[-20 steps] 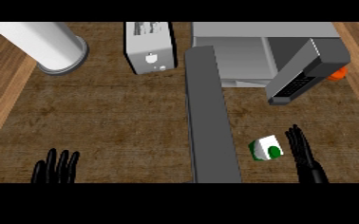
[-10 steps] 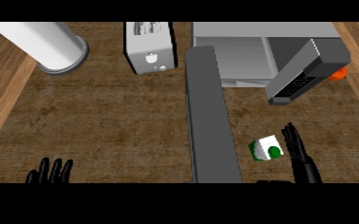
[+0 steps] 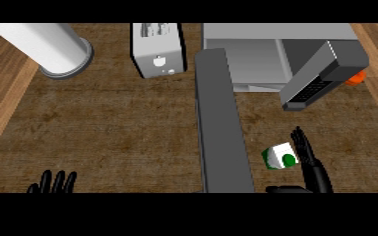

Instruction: Pick up the milk, place it into the microwave and close the microwave

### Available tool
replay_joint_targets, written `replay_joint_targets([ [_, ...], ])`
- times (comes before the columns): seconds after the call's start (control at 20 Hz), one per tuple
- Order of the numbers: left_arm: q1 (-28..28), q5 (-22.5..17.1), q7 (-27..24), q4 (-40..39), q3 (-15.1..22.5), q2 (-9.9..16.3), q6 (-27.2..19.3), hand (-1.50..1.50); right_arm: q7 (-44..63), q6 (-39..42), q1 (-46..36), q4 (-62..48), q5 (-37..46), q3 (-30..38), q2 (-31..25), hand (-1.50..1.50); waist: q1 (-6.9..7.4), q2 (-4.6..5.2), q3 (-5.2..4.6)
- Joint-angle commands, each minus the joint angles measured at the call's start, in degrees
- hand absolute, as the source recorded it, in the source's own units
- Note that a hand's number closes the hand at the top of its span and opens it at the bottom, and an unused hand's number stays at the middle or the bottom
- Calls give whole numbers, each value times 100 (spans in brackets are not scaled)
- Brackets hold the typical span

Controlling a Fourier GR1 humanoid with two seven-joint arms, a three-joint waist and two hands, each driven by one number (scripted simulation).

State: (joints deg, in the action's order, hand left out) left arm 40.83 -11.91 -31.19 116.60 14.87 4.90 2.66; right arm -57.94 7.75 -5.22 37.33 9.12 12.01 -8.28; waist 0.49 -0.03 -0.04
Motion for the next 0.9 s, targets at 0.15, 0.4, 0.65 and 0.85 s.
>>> replay_joint_targets([
  [0.15,-89,-55,-276,-390,42,-44,78,-150,-530,75,-232,-307,67,-179,121,-150,-10,1,6],
  [0.4,-193,-285,-139,-271,-259,156,128,-150,-524,141,-295,-548,-180,-32,127,-150,-12,2,6],
  [0.65,195,-234,-386,-277,-58,237,266,-150,-375,-262,-688,-672,-233,142,76,-150,12,3,7],
  [0.85,244,-79,-382,-93,15,211,165,-150,-588,-1198,-852,-766,295,-95,232,150,52,11,11],
])
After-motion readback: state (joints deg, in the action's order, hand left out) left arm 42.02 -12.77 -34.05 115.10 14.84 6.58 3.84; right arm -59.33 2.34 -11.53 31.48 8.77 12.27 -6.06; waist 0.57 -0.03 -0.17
